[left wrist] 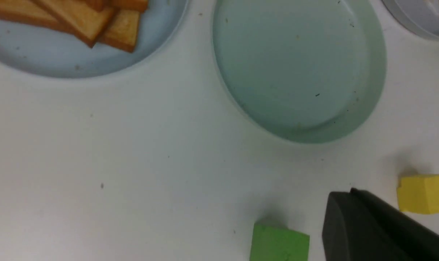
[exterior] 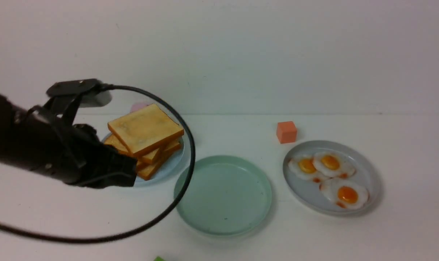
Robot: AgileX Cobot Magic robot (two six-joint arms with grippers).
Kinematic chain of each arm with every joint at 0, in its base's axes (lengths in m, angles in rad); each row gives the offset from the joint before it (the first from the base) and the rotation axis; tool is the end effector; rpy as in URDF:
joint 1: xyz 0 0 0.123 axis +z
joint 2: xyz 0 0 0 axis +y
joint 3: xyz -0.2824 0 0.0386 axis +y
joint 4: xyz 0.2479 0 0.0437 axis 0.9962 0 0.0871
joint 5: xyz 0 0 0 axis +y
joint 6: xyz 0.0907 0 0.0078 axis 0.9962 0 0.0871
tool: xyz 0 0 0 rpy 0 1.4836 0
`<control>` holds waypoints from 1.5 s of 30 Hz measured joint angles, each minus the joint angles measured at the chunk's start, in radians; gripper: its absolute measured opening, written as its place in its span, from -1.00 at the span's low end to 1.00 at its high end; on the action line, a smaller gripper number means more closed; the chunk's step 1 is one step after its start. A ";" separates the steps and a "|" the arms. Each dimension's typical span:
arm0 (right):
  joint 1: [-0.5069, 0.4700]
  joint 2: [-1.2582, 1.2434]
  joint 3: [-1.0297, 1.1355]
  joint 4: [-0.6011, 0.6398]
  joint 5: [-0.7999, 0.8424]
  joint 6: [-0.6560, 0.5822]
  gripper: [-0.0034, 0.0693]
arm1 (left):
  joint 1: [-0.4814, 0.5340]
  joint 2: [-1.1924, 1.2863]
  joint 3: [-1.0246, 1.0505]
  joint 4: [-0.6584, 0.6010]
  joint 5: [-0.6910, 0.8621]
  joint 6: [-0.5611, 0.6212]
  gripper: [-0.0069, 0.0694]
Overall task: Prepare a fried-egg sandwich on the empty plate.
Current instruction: Use the left arm to grab a slice of bread
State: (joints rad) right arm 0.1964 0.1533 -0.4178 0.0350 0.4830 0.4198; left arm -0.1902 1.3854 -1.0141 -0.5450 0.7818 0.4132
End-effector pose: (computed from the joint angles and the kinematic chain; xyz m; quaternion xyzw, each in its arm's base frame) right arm 0.0437 0.0102 0.2992 0.0901 0.7465 0.2154 0.6231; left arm 0.2679 -0.0855 0.2876 0.1457 0.9313 -0.2031 0.2648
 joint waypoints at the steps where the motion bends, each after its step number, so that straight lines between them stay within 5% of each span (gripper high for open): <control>1: 0.023 0.053 -0.093 -0.009 0.125 -0.041 -0.27 | 0.000 0.036 -0.042 -0.001 0.024 0.018 -0.85; 6: 0.114 0.330 -0.388 -0.019 0.578 -0.203 -0.27 | -0.003 0.157 -0.216 0.002 0.096 0.037 -0.85; 10: 0.138 0.480 -0.500 -0.014 0.709 -0.340 -0.27 | -0.064 0.196 -0.278 0.093 0.106 0.037 -0.85; 15: 0.184 0.567 -0.565 0.059 0.719 -0.484 -0.27 | -0.159 0.219 -0.297 0.264 0.081 -0.006 -0.85; 25: 0.280 0.578 -0.576 0.187 0.677 -0.605 -0.25 | -0.128 0.388 -0.396 0.521 -0.034 -0.097 -0.82; 37: 0.281 0.578 -0.578 0.243 0.669 -0.605 -0.25 | -0.093 0.554 -0.466 0.587 -0.125 0.004 0.20; 45: 0.281 0.578 -0.578 0.261 0.667 -0.605 -0.25 | -0.093 0.611 -0.468 0.646 -0.190 0.019 0.23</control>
State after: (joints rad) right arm 0.4777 0.7308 -0.9956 0.2963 1.1503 -0.1857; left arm -0.2828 1.9960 -1.4816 0.1013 0.5920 0.4321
